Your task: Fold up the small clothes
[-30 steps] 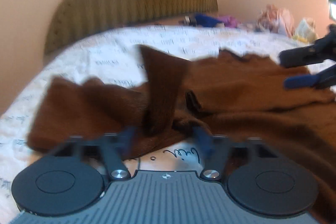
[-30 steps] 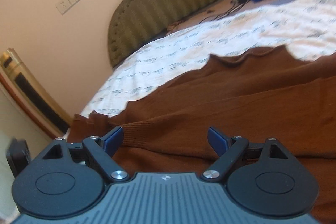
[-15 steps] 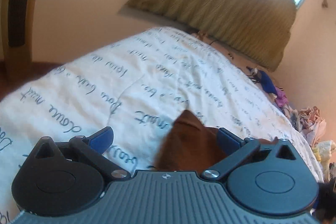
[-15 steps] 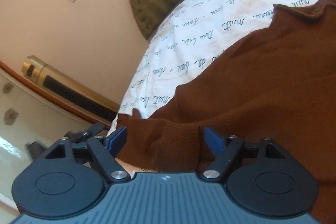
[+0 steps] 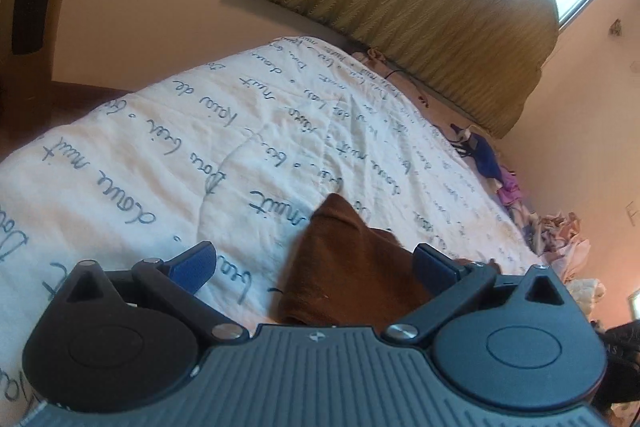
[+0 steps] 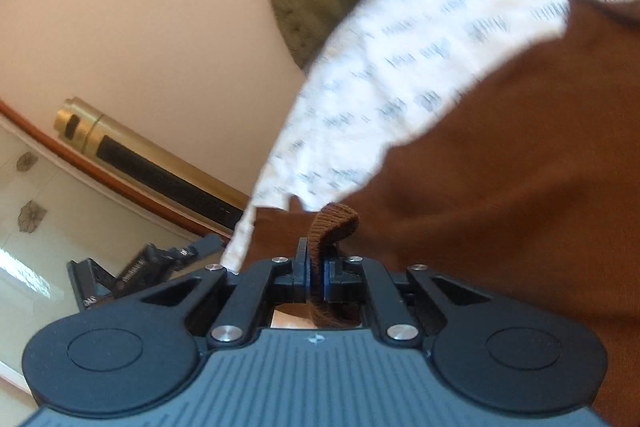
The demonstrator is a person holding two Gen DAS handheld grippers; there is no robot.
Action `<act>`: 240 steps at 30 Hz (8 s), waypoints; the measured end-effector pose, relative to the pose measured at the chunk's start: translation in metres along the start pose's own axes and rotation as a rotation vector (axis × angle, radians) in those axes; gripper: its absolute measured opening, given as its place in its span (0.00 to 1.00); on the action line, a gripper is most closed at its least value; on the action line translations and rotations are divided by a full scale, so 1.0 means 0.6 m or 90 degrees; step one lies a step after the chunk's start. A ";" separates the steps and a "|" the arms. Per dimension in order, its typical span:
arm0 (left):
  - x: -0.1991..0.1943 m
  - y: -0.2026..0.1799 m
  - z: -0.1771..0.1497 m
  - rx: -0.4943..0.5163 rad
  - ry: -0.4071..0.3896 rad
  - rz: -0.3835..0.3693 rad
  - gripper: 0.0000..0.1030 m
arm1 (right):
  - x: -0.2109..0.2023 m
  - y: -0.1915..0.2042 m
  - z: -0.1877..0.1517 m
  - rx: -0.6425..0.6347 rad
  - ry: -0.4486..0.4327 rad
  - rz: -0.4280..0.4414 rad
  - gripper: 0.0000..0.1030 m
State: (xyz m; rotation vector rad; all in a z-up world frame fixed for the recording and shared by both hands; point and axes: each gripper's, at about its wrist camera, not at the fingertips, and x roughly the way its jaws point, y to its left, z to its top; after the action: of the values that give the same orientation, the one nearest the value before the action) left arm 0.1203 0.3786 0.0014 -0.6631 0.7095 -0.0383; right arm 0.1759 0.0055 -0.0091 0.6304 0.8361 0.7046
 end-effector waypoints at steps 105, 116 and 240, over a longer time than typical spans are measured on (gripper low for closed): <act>0.192 -0.216 -0.139 0.258 0.242 -0.037 0.20 | -0.400 -0.315 0.010 0.000 -0.072 -0.369 0.07; 0.098 -0.185 -0.157 0.227 0.212 -0.057 0.29 | -0.420 -0.298 -0.010 0.017 -0.050 -0.379 0.54; -0.176 -0.082 -0.468 -0.065 0.304 -0.192 0.10 | -0.595 -0.181 -0.500 0.169 -0.138 -0.093 0.05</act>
State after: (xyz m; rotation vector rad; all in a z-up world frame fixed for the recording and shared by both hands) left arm -0.1240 0.2110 -0.0660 -0.8666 1.0675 -0.4533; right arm -0.2097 -0.2675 -0.0891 0.8591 0.7709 0.3868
